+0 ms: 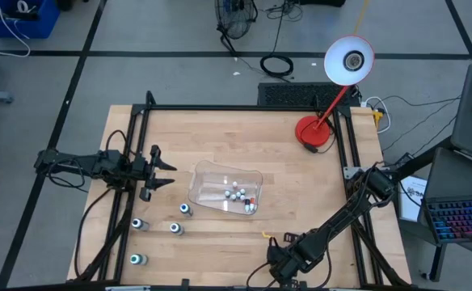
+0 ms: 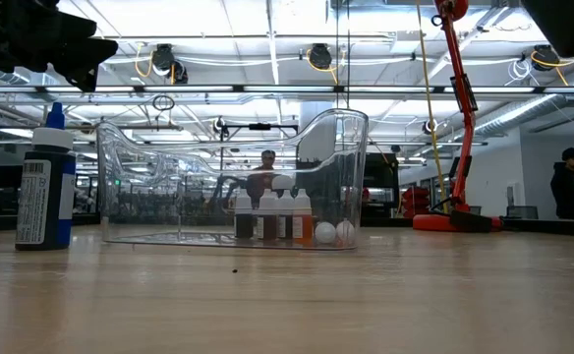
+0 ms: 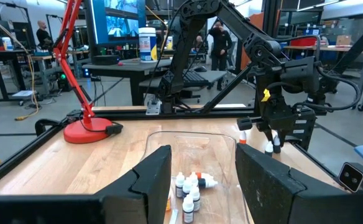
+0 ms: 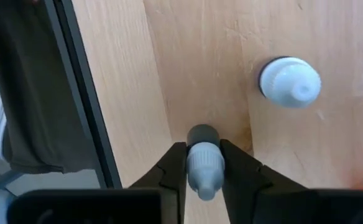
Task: Pick & Place food coloring
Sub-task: Put the small blue food coloring bottle into the transparent bin
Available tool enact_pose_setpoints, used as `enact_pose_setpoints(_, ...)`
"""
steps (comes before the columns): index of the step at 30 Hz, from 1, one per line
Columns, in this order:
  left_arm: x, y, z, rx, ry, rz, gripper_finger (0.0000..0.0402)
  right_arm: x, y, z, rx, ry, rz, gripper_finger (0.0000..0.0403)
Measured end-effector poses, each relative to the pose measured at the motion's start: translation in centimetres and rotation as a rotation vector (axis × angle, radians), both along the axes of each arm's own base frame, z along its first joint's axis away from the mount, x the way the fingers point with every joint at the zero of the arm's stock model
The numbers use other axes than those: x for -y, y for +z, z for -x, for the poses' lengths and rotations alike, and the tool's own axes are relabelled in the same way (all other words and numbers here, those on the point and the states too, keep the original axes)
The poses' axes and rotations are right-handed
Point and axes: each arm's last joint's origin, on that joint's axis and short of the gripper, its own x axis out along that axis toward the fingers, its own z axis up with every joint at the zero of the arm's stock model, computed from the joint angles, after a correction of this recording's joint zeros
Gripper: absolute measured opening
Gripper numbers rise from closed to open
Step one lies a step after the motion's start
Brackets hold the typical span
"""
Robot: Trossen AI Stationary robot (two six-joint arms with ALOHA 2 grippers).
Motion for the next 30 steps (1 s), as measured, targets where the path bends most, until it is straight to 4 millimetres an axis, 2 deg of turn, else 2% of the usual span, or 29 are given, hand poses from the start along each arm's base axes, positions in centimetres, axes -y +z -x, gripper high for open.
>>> enact_pose_setpoints(4, 0.0, 0.0, 0.0, 0.000, 0.000, 0.000, 0.0182, 0.1, 0.1, 0.0, -0.017, 0.036, -0.027, 0.0059)
enact_pose_setpoints(7, 0.0, 0.0, 0.0, 0.001, 0.000, 0.000, 0.0182, 0.3, 1.2, 0.1, -0.001, 0.045, -0.045, 0.0059)
enact_pose_setpoints(11, 0.0, 0.0, 0.0, 0.000, 0.000, 0.000, 0.0182, 0.8, 4.0, 0.6, 0.079, 0.064, -0.073, 0.0059)
enact_pose_setpoints(14, 0.0, 0.0, 0.0, 0.001, 0.000, 0.000, 0.0182, 1.8, 6.9, 0.7, 0.220, 0.120, -0.055, 0.0059)
enact_pose_setpoints(18, 0.0, 0.0, 0.0, 0.000, 0.000, 0.000, 0.0182, 4.8, 11.3, -0.1, 0.522, 0.189, 0.094, 0.0058)
enact_pose_setpoints(23, 0.0, 0.0, 0.0, 0.000, 0.000, 0.000, 0.0182, 10.2, 15.5, -2.5, 0.809, 0.215, 0.228, 0.0058)
enact_pose_setpoints(26, 0.0, 0.0, 0.0, 0.000, 0.000, 0.000, 0.0182, 13.5, 16.5, -4.5, 0.906, 0.257, 0.216, 0.0058)
enact_pose_setpoints(30, 0.0, 0.0, 0.0, 0.000, 0.000, 0.000, 0.0182, 18.0, 17.0, -6.9, 0.907, 0.226, 0.187, 0.0058)
